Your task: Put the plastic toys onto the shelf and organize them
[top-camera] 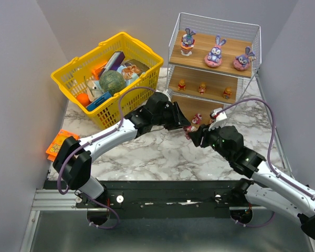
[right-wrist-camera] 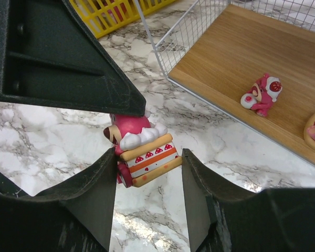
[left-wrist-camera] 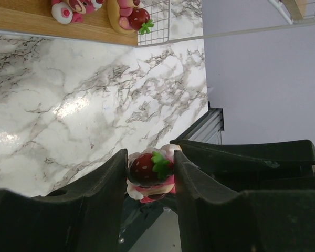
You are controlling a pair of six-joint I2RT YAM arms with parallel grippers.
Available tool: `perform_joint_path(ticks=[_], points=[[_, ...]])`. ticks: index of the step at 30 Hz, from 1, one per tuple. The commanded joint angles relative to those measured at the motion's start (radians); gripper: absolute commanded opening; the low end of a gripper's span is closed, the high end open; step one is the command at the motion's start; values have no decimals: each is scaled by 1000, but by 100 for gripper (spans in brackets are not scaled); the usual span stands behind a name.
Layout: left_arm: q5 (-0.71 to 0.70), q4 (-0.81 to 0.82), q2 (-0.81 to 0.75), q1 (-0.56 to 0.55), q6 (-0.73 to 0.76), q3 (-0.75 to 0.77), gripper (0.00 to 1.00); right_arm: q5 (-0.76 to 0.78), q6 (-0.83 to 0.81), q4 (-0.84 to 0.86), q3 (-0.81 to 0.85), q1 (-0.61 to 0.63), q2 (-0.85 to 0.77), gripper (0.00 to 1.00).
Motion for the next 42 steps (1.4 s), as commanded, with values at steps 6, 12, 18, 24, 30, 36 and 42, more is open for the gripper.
perform_joint_path(ticks=[6,12,18,24,30,36,42], points=[[-8,-26,0,-11,-9,-7,57,145,-7,150,-1,25,56,1],[-13,-37,1,-12,-11,-1,47,162,-15,202,1,35,88,1],[-47,-46,-5,-12,5,5,38,140,-21,201,-1,42,102,1],[-70,-37,-5,-11,32,1,7,126,2,191,-13,44,110,7],[-160,58,-59,-12,110,-71,0,155,59,161,-21,42,79,54],[-264,147,-117,-32,196,-139,0,169,121,72,-22,44,10,94],[-447,358,-142,-83,334,-228,0,163,220,-133,-6,42,-94,100]])
